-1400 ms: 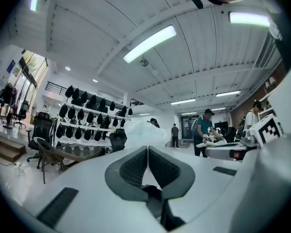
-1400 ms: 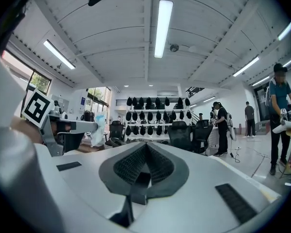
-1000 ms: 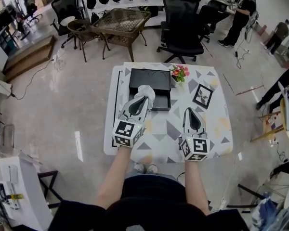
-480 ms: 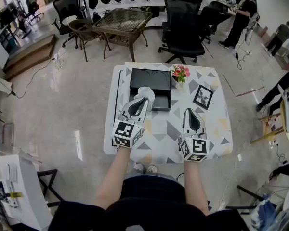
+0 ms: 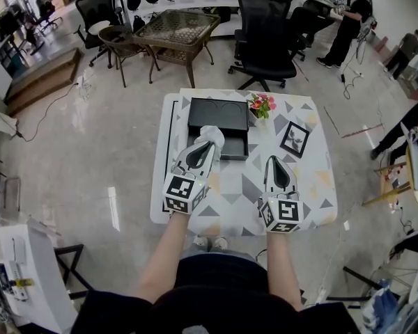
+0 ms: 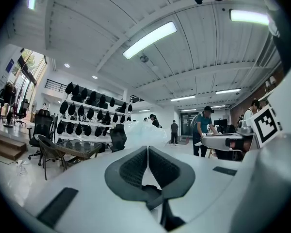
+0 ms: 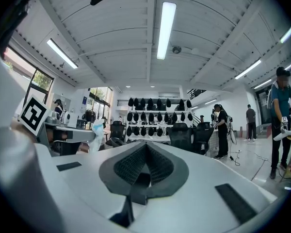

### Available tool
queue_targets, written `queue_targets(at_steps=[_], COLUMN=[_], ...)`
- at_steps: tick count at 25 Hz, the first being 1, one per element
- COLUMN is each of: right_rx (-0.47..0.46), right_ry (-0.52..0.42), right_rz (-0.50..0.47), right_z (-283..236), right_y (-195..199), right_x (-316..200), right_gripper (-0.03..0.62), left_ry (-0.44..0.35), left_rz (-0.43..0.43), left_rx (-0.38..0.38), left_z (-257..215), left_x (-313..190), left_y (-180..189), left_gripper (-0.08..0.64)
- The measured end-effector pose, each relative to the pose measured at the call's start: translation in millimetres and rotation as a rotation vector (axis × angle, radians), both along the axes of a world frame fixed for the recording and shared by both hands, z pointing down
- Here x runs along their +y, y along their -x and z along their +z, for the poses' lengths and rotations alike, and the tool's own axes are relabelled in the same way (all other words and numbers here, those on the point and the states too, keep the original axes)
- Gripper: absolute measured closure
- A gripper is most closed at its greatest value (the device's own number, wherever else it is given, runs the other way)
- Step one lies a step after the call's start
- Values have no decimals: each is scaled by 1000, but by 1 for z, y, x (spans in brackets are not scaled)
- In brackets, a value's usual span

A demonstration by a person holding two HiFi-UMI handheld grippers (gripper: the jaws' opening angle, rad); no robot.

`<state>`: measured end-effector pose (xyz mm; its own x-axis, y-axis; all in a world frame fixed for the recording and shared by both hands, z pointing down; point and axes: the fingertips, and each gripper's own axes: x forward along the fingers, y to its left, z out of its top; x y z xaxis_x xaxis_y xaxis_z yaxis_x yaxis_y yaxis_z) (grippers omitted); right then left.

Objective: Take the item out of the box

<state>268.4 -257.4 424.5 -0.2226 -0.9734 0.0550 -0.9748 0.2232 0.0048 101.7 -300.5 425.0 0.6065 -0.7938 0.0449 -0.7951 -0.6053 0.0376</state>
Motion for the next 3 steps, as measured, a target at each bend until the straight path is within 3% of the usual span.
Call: queue_targets(at_steps=[3], right_rx=[1], right_ry=[5], right_rz=[0], right_z=[3], right_y=[1], right_x=[-1], right_gripper=[592], left_ry=[7], left_rz=[-2], left_rx=[3], left_z=[2], left_x=[-1], left_y=[2], left_gripper=[535])
